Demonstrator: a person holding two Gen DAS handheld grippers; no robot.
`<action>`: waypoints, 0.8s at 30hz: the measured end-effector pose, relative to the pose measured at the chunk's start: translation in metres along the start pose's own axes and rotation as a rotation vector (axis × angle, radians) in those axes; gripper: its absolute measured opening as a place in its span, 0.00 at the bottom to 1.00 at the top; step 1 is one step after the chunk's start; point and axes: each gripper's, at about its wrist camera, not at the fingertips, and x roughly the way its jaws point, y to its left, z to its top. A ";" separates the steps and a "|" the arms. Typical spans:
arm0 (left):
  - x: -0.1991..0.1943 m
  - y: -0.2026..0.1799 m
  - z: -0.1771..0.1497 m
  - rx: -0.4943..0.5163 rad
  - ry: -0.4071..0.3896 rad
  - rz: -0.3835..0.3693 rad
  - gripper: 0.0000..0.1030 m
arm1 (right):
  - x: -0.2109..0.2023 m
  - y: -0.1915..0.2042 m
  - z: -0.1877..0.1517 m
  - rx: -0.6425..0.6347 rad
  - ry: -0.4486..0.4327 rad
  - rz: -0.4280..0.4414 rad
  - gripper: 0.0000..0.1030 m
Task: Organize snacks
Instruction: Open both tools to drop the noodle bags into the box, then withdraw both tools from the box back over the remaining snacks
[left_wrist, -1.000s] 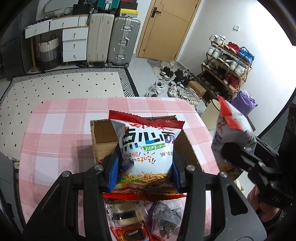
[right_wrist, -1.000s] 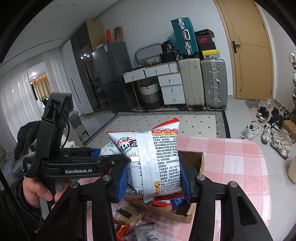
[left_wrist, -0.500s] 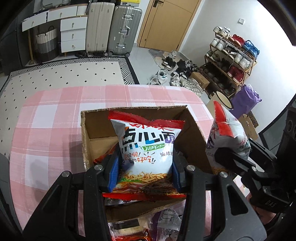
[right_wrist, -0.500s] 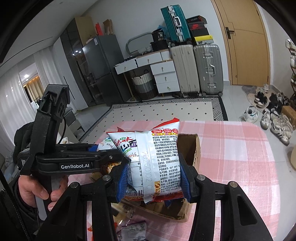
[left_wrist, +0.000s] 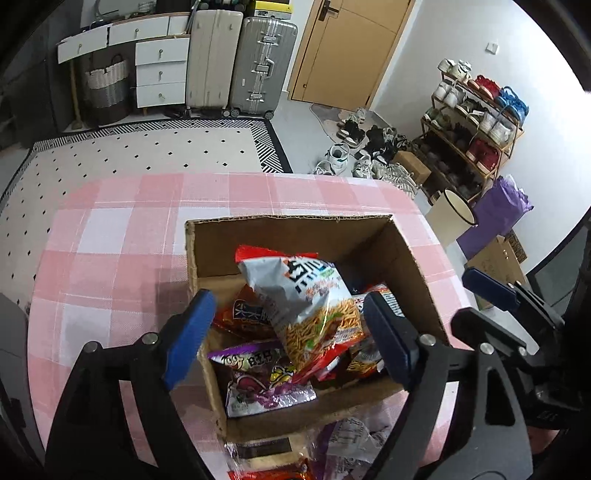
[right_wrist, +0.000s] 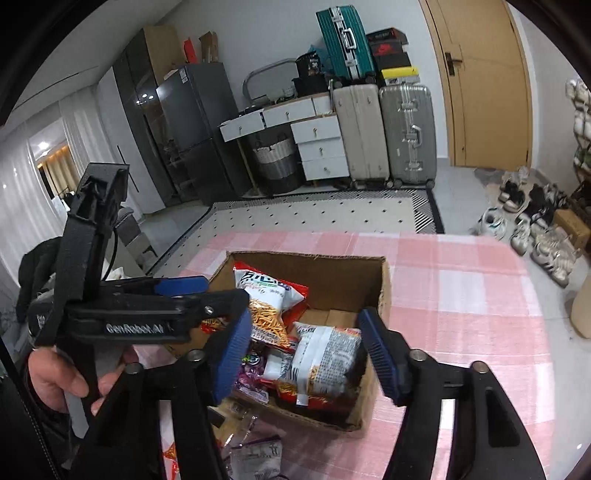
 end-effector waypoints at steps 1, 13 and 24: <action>-0.002 0.000 -0.001 0.001 -0.006 -0.003 0.79 | -0.004 0.000 0.000 0.000 -0.005 0.003 0.63; -0.063 -0.018 -0.024 0.031 -0.049 0.002 0.79 | -0.061 0.016 -0.008 -0.011 -0.070 0.019 0.70; -0.136 -0.054 -0.053 0.112 -0.134 0.051 0.83 | -0.111 0.048 -0.032 -0.058 -0.113 0.054 0.76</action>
